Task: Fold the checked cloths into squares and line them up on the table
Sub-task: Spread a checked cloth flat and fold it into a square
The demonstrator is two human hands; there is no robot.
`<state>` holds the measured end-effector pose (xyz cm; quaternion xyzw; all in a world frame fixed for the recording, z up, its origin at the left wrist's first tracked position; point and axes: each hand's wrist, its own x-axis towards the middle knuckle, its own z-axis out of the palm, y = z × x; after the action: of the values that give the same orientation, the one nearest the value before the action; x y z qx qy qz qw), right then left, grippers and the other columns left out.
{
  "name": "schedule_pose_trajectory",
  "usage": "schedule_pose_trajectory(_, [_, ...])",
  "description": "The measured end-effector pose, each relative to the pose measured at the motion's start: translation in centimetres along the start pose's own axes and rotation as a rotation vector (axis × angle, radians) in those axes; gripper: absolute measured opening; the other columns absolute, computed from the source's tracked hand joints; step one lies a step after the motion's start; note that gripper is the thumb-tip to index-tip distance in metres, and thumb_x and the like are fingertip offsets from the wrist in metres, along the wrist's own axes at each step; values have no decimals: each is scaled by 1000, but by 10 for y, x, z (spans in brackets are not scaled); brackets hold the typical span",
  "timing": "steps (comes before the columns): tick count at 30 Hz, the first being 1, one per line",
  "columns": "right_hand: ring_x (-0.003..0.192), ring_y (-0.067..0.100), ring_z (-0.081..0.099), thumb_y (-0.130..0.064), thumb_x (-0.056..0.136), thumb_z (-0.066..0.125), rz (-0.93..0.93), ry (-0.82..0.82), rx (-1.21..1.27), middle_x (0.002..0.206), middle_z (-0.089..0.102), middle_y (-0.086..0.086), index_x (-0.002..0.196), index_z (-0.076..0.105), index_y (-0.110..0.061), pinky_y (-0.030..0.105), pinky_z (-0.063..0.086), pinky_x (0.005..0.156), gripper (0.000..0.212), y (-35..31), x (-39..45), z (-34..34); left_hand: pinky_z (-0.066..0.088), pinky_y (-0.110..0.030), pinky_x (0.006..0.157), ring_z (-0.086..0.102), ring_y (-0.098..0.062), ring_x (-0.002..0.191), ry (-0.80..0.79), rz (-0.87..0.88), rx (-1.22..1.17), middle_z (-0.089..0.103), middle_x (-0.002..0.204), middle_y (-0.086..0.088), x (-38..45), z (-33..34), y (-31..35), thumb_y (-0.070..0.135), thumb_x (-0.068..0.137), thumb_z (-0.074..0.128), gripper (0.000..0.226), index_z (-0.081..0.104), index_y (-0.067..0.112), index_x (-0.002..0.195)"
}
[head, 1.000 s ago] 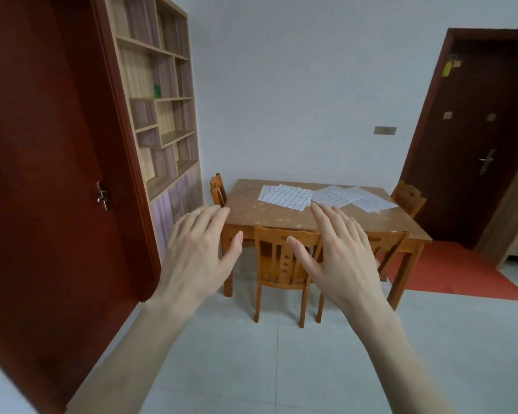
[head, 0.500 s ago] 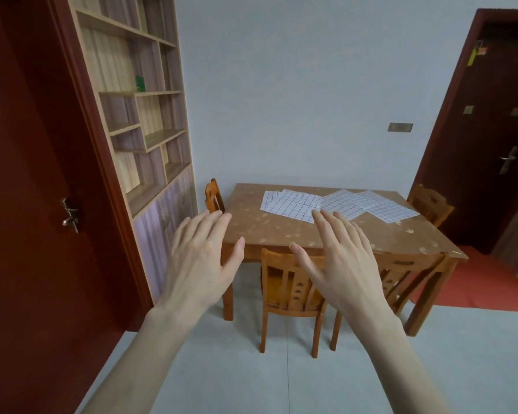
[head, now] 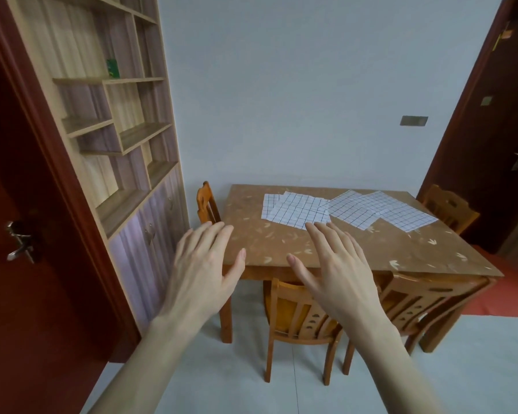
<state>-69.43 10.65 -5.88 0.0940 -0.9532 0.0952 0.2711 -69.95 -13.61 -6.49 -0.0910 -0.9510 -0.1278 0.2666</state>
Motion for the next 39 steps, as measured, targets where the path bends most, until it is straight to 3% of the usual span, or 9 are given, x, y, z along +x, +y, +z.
schedule_pose_trajectory(16, [152, 23, 35, -74, 99, 30, 43, -18, 1, 159, 46, 4, 156, 40, -20, 42, 24, 125, 79, 67, 227, 182, 41, -44, 116, 46, -20, 141, 50, 19, -35, 54, 149, -2, 238, 157, -83, 53, 102, 40, 58, 53, 17, 145])
schedule_pose_trajectory(21, [150, 26, 39, -74, 98, 28, 56, -51, 17, 157, 48, 7, 154, 44, -17, 47, 32, 122, 82, 80, 286, 229, 38, -45, 118, 43, -20, 143, 6, 0, 6, 52, 151, -2, 296, 196, -109, 53, 102, 40, 58, 52, 18, 146])
schedule_pose_trajectory(25, [150, 25, 39, -72, 98, 31, 71, -66, 5, 157, 48, 6, 154, 44, -18, 45, 29, 122, 79, 90, 324, 264, 39, -46, 116, 45, -22, 141, -19, 19, 16, 55, 148, -3, 337, 228, -130, 53, 102, 38, 57, 55, 16, 144])
schedule_pose_trajectory(34, [149, 24, 39, -68, 99, 38, 200, -77, -70, 157, 49, 4, 155, 43, -19, 38, 18, 122, 74, 110, 401, 348, 40, -47, 116, 45, -22, 141, -61, 87, -40, 54, 149, -4, 434, 313, -179, 52, 103, 38, 57, 55, 16, 144])
schedule_pose_trajectory(39, [152, 21, 35, -68, 99, 35, 306, -80, -77, 159, 46, 3, 155, 42, -19, 43, 25, 125, 75, 116, 452, 391, 36, -42, 119, 43, -21, 143, -79, 141, -124, 53, 150, -3, 499, 362, -212, 53, 103, 38, 57, 53, 17, 145])
